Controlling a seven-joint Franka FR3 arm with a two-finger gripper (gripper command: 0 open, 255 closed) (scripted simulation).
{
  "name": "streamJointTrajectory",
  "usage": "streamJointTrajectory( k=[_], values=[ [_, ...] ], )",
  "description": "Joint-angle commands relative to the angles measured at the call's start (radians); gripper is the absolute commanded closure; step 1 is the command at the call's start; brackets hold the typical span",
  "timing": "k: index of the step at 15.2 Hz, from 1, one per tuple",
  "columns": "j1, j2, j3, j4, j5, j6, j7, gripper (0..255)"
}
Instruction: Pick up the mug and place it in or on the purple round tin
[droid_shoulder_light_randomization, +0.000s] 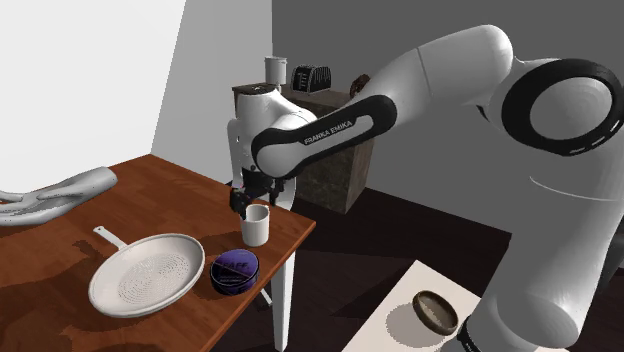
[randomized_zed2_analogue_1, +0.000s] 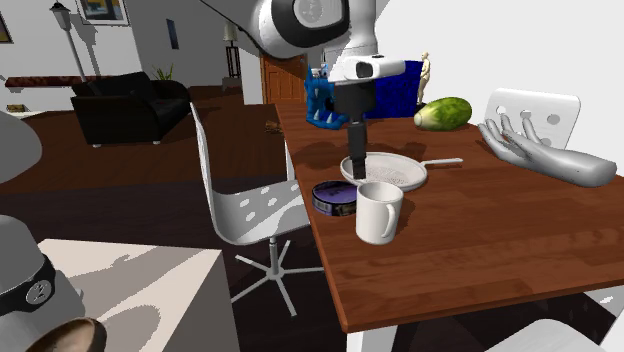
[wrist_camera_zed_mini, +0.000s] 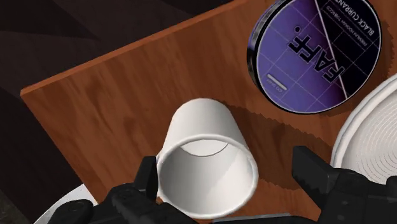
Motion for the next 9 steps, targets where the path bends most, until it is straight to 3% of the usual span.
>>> streamJointTrajectory(
  k=[1,4,9],
  values=[
    [0.021,0.077,-0.002,0.065,-0.050,0.002,0.041,0],
    [0.057,0.180,-0.013,0.165,-0.106,-0.009,0.083,0],
    [0.060,0.218,-0.024,0.150,-0.127,0.041,0.096,0]
  ],
)
